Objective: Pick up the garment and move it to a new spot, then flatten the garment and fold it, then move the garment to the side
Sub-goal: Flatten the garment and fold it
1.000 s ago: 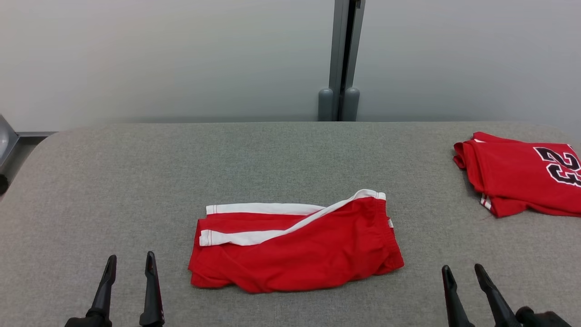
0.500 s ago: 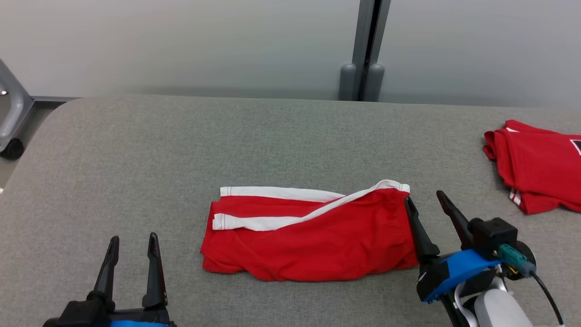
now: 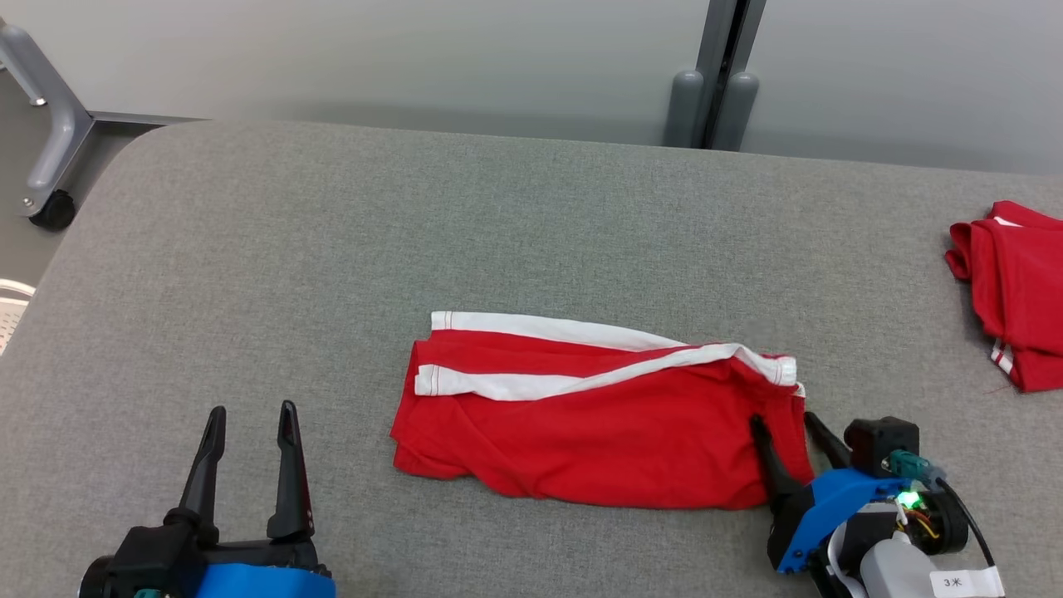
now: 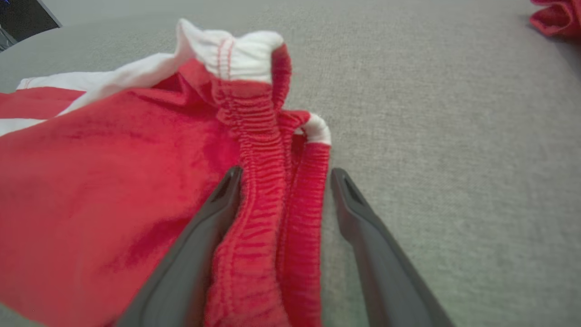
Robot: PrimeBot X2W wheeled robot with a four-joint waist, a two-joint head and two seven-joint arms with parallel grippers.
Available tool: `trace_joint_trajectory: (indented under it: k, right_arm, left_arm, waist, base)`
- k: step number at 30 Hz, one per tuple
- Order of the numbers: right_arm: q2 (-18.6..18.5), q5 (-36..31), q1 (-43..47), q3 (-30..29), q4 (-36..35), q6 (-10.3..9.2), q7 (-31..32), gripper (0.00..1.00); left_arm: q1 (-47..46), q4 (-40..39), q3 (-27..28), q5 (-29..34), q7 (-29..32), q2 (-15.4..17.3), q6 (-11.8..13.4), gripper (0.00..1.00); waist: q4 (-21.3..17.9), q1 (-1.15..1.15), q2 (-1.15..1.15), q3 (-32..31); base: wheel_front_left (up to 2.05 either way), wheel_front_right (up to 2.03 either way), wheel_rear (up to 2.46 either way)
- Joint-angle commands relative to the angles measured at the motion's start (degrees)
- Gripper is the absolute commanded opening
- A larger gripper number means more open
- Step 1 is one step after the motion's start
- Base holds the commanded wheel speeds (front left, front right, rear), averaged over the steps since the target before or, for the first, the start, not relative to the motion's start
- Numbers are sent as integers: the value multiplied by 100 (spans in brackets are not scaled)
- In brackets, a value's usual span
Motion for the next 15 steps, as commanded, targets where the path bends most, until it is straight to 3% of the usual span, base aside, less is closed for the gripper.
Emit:
trace_joint_trajectory:
  k: [1, 6, 7, 8, 9, 15]
  right_arm:
    - [-11, 145, -73, 72, 205, 2, -68, 100]
    - [-9, 520, -80, 376, 592, 3, -173, 100]
    - [-9, 610, -92, 458, 632, 3, -197, 87]
    - [-2, 709, -122, 537, 663, 3, -246, 11]
    - [1, 780, -162, 602, 691, 3, -275, 0]
    - [-19, 814, -382, 608, 833, 2, -500, 0]
  left_arm:
    - [-98, 14, -4, -24, -23, -14, -40, 100]
    - [-134, 33, -48, -66, -24, -13, -32, 100]
    - [-152, 47, -56, -61, -24, -13, -31, 100]
    - [-171, 60, -59, -63, -24, -13, -32, 100]
    - [-177, 71, -59, -68, -24, -13, -32, 100]
    - [-88, 76, -9, -64, -24, -13, -24, 100]
  waist:
    - [-16, -1, -1, -9]
    - [-55, -1, -1, -11]
    - [-55, -1, -1, -10]
    - [-55, -1, -1, -7]
    - [-57, -1, -1, -9]
    - [-160, -1, -1, -85]
  base:
    - [0, 0, 0]
    - [0, 0, 0]
    - [0, 0, 0]
    - [0, 0, 0]
    - [0, 0, 0]
    - [0, 0, 0]
